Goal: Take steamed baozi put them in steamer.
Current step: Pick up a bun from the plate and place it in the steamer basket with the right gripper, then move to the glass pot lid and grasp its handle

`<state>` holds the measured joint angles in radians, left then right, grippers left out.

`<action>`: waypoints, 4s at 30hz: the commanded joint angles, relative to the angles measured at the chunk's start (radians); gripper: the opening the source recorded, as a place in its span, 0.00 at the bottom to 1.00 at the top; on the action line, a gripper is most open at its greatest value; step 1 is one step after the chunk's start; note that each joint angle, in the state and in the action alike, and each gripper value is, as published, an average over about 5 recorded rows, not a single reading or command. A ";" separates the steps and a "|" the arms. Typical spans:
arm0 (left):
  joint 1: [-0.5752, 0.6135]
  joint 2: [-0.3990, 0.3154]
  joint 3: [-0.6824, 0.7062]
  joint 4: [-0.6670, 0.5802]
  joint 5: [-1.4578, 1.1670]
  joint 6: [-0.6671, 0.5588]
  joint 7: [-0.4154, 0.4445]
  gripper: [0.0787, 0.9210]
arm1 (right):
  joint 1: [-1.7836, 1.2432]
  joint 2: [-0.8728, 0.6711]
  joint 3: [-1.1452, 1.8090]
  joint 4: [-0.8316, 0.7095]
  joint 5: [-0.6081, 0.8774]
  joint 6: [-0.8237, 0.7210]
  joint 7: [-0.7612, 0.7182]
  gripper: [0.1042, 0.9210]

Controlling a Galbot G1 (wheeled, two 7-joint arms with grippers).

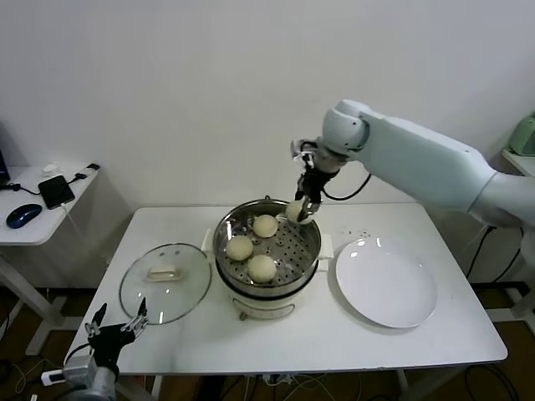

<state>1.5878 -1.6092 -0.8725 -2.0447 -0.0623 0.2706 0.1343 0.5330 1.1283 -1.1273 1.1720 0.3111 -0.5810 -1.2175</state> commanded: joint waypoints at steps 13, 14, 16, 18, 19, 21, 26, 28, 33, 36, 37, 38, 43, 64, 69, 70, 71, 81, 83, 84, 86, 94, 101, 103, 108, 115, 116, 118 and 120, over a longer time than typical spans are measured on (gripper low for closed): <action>0.005 0.005 0.006 -0.011 -0.002 0.003 -0.002 0.88 | -0.128 0.094 -0.080 -0.032 -0.021 -0.119 0.143 0.55; 0.005 0.005 0.007 -0.011 -0.002 0.003 -0.002 0.88 | -0.132 0.094 -0.076 -0.033 -0.029 -0.120 0.145 0.55; 0.005 0.004 0.007 -0.010 -0.002 0.003 -0.002 0.88 | -0.140 0.092 -0.069 -0.034 -0.048 -0.120 0.142 0.56; 0.005 0.003 0.008 -0.008 -0.003 0.003 -0.002 0.88 | -0.145 0.088 -0.066 -0.033 -0.064 -0.120 0.138 0.56; 0.005 0.003 0.009 -0.008 -0.003 0.003 -0.002 0.88 | -0.147 0.086 -0.064 -0.033 -0.071 -0.121 0.137 0.56; 0.005 0.002 0.011 -0.007 -0.002 0.002 -0.003 0.88 | -0.151 0.080 -0.058 -0.032 -0.082 -0.123 0.138 0.57; 0.006 0.001 0.011 -0.010 -0.001 0.003 -0.002 0.88 | -0.153 0.061 -0.019 -0.015 -0.082 -0.129 0.145 0.65; 0.006 0.001 0.009 -0.012 -0.001 0.005 -0.002 0.88 | -0.147 0.049 0.009 -0.006 -0.079 -0.131 0.144 0.71; 0.011 -0.004 0.005 -0.027 -0.007 0.002 -0.002 0.88 | -0.131 -0.011 0.111 0.032 -0.073 -0.132 0.137 0.85; 0.016 -0.007 0.001 -0.042 -0.025 -0.005 -0.004 0.88 | -0.151 -0.067 0.234 0.066 -0.070 -0.117 0.135 0.88; 0.017 -0.007 0.000 -0.047 -0.034 -0.007 -0.005 0.88 | -0.172 -0.086 0.297 0.076 -0.067 -0.106 0.146 0.88; 0.017 -0.007 0.001 -0.050 -0.044 -0.012 -0.006 0.88 | -0.198 -0.102 0.365 0.084 -0.062 -0.091 0.168 0.88; 0.000 -0.010 0.019 -0.045 -0.063 -0.058 -0.008 0.88 | -0.406 -0.156 0.712 0.107 0.044 0.072 0.378 0.88; -0.184 0.038 0.042 0.137 0.286 -0.223 0.010 0.88 | -1.588 0.056 1.715 0.433 0.195 0.637 1.040 0.88; -0.193 0.052 0.036 0.215 0.737 -0.333 -0.078 0.88 | -1.754 0.101 1.736 0.465 0.233 0.683 1.051 0.88; -0.200 0.059 0.035 0.238 0.876 -0.366 -0.110 0.88 | -1.771 0.098 1.733 0.463 0.240 0.693 1.054 0.88; -0.207 0.069 0.035 0.258 1.004 -0.399 -0.140 0.88 | -1.782 0.097 1.732 0.460 0.244 0.699 1.056 0.88; -0.209 0.244 0.157 0.317 1.419 -0.439 -0.160 0.88 | -1.837 0.082 1.731 0.468 0.267 0.733 1.063 0.88; -0.257 0.251 0.157 0.387 1.444 -0.461 -0.154 0.88 | -1.842 0.082 1.726 0.470 0.266 0.734 1.061 0.88; -0.278 0.253 0.157 0.420 1.456 -0.459 -0.158 0.88 | -1.844 0.082 1.723 0.471 0.266 0.734 1.060 0.88; -0.298 0.254 0.166 0.464 1.463 -0.420 -0.165 0.88 | -1.844 0.082 1.720 0.473 0.265 0.733 1.058 0.88; -0.310 0.233 0.233 0.511 1.492 -0.292 -0.211 0.88 | -1.831 0.077 1.718 0.459 0.256 0.732 1.056 0.88; -0.356 0.212 0.237 0.554 1.506 -0.238 -0.222 0.88 | -1.821 0.087 1.710 0.452 0.247 0.732 1.057 0.88; -0.367 0.207 0.238 0.567 1.510 -0.224 -0.222 0.88 | -1.820 0.089 1.707 0.449 0.248 0.731 1.057 0.88; -0.392 0.199 0.235 0.604 1.540 -0.206 -0.216 0.88 | -1.818 0.099 1.704 0.445 0.249 0.730 1.058 0.88; -0.428 0.194 0.233 0.651 1.544 -0.193 -0.219 0.88 | -1.819 0.101 1.706 0.437 0.248 0.731 1.059 0.88; -0.434 0.193 0.233 0.656 1.541 -0.192 -0.220 0.88 | -1.819 0.102 1.707 0.437 0.248 0.731 1.060 0.88; -0.444 0.192 0.232 0.665 1.539 -0.190 -0.220 0.88 | -1.821 0.103 1.708 0.436 0.248 0.731 1.060 0.88; -0.452 0.192 0.233 0.670 1.537 -0.187 -0.220 0.88 | -1.823 0.105 1.708 0.435 0.248 0.731 1.060 0.88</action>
<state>1.1851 -1.4171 -0.6485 -1.4357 1.4467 0.0547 -0.0797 -1.2830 1.2286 0.5788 1.6097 0.5587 0.1472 -0.1592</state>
